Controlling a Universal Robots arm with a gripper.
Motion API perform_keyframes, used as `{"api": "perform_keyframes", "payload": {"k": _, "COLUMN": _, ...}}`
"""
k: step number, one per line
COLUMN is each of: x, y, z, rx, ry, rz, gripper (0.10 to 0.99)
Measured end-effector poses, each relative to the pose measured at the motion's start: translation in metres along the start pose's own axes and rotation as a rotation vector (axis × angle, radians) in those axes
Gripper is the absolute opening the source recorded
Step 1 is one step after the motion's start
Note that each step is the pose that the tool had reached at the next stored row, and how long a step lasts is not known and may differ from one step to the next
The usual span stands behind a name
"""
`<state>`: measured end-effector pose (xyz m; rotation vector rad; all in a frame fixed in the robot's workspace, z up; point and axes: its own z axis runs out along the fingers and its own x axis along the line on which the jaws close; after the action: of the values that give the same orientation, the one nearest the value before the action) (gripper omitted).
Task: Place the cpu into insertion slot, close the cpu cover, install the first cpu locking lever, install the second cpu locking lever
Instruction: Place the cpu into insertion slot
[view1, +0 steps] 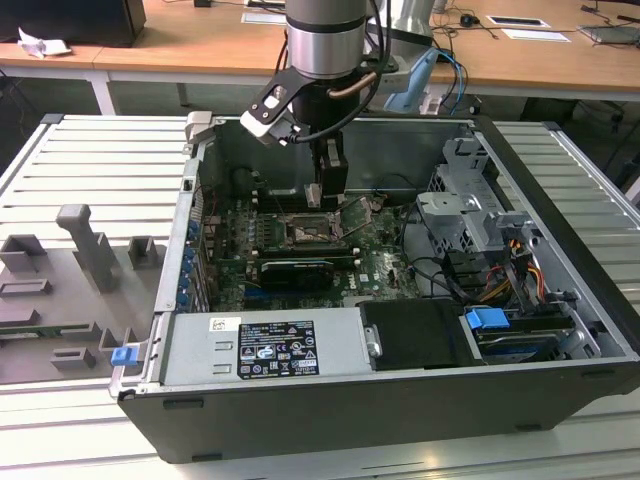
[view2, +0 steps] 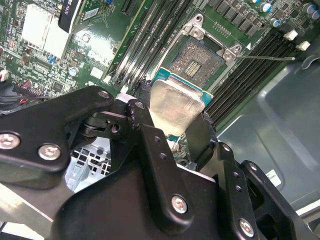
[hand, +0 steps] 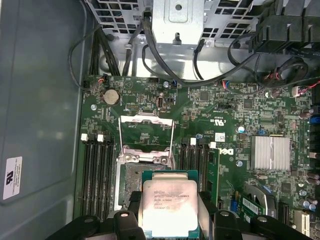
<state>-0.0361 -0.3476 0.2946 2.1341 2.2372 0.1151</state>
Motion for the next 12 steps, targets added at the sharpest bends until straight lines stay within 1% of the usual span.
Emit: {"api": "perform_keyframes", "payload": {"k": 12, "x": -0.0001, "y": -0.0003, "z": 0.0041, "rx": 0.0, "ry": 0.0, "rz": 0.0, "gripper": 0.525}}
